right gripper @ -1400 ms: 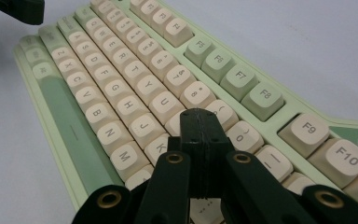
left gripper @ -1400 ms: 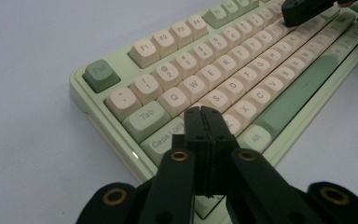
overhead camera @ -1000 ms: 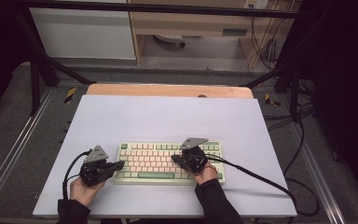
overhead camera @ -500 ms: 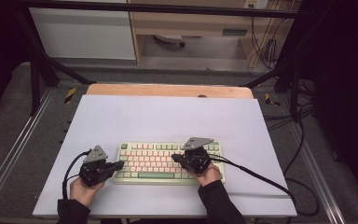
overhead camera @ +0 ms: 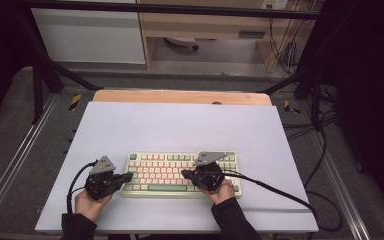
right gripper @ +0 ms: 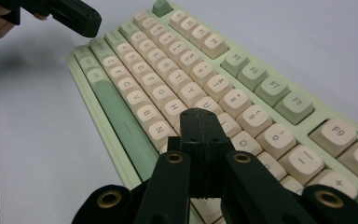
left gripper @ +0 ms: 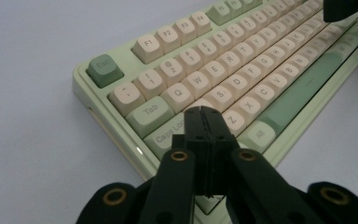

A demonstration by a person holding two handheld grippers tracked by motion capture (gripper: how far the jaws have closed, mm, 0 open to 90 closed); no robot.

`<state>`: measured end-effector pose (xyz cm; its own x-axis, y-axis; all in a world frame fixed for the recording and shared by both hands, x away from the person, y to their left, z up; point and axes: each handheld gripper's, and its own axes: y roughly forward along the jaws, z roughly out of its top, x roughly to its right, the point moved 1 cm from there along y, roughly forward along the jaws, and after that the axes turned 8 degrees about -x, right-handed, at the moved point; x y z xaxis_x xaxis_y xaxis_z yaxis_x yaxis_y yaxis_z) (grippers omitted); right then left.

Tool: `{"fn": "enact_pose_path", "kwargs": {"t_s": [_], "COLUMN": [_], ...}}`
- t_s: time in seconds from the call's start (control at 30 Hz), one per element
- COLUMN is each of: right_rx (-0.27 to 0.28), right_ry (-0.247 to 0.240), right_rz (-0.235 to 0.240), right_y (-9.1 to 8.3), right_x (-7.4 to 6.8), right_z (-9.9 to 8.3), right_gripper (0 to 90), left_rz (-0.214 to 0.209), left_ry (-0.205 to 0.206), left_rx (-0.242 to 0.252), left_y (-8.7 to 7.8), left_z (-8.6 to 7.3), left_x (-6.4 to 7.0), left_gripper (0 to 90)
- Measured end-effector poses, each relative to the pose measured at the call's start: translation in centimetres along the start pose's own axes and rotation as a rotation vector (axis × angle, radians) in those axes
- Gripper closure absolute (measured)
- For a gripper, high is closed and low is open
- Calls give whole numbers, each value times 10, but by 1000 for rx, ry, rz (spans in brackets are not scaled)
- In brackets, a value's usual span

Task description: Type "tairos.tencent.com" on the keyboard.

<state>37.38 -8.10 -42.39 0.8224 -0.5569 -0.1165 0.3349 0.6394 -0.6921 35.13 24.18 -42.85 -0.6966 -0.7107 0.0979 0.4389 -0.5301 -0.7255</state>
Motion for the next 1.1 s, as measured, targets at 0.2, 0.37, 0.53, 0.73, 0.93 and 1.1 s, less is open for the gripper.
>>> {"fn": "enact_pose_path", "kwargs": {"t_s": [0.2, 0.37, 0.53, 0.73, 0.93, 1.1], "right_rx": [-2, -8, -14, -14, -35, -49], "right_ry": [1, -3, -10, -12, -18, -23], "right_rz": [16, 27, 28, 33, 27, 21], "right_y": [5, 9, 12, 14, 16, 18], "right_x": [-3, -6, -7, -9, -9, -10], "right_z": [-2, -3, -2, -1, -3, -5], "right_gripper": [900, 900, 900, 900, 900, 900], "left_rz": [1, 2, 1, 0, 0, 2], "left_ry": [1, 0, 1, 0, 0, 0], "left_rx": [2, 3, 2, 3, 3, 4], "left_y": [-1, -1, -1, -2, -2, -2], "left_z": [0, -1, -1, -1, -1, -1], "left_x": [0, 0, 0, -1, -1, 0], "left_gripper": [900, 900, 900, 900, 900, 900]}}
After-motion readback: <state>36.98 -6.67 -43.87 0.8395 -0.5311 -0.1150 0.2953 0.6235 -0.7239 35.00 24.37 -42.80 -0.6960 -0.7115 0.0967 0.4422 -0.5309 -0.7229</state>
